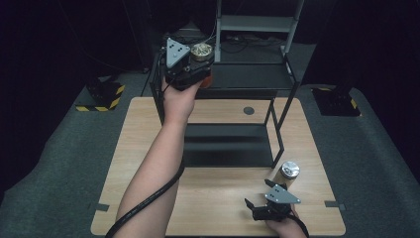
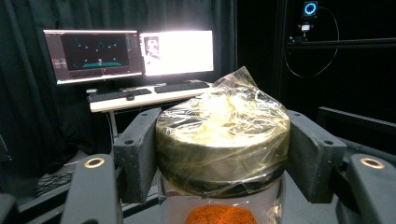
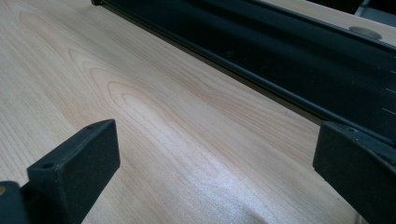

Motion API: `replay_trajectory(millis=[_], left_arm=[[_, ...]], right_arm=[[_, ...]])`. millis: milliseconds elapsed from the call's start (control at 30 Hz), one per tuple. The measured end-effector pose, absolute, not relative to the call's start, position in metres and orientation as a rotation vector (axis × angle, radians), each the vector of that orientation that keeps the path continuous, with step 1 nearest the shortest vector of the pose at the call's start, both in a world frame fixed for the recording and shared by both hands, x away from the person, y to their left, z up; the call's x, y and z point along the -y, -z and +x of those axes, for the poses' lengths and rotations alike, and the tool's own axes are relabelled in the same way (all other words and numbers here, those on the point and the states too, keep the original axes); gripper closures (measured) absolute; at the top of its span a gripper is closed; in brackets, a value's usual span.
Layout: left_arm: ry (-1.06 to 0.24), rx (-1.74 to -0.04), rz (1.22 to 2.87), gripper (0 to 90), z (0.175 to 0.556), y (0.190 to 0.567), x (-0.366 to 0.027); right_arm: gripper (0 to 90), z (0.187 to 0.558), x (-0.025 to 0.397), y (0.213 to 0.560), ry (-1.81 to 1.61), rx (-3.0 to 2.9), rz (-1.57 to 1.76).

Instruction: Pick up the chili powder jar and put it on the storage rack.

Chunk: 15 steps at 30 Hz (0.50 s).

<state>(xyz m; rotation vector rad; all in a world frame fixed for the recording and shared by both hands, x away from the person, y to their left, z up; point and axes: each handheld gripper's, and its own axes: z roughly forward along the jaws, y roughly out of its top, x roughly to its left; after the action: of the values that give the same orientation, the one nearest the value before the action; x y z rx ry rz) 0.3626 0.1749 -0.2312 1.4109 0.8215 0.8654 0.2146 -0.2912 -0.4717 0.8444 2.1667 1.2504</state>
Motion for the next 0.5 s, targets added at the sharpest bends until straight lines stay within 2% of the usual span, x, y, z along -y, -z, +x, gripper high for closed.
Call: replay_trajectory(millis=[133, 200, 267, 333, 367, 400, 467, 500], left_arm=[[-0.866, -0.823, 1.415, 33.9, 0.3625, 0.2298, -0.1743], [-0.869, -0.826, 1.418, 30.9, 0.3623, 0.2293, -0.1731], [-0.887, -0.839, 1.422, 21.5, 0.3608, 0.2283, -0.1689], [-0.891, -0.847, 1.424, 16.7, 0.3596, 0.2278, -0.1671], [-0.894, -0.846, 1.427, 9.3, 0.3588, 0.2276, -0.1667], [-0.899, -0.842, 1.425, 9.3, 0.3572, 0.2281, -0.1664], [-0.896, -0.849, 1.424, 0.4, 0.3552, 0.2275, -0.1660], [-0.883, -0.848, 1.425, 0.4, 0.3548, 0.2270, -0.1672]], right_arm=[[0.0, 0.2147, 0.2915, 0.4719, -1.253, -2.165, 0.845], [0.0, 0.2148, 0.2915, 0.4718, -1.253, -2.166, 0.846], [0.0, 0.2149, 0.2914, 0.4717, -1.252, -2.168, 0.845], [0.0, 0.2150, 0.2915, 0.4717, -1.252, -2.169, 0.844], [0.0, 0.2153, 0.2916, 0.4715, -1.253, -2.170, 0.846], [0.0, 0.2153, 0.2916, 0.4715, -1.253, -2.170, 0.846], [0.0, 0.2151, 0.2914, 0.4715, -1.251, -2.170, 0.844], [0.0, 0.2151, 0.2914, 0.4715, -1.251, -2.170, 0.844]])
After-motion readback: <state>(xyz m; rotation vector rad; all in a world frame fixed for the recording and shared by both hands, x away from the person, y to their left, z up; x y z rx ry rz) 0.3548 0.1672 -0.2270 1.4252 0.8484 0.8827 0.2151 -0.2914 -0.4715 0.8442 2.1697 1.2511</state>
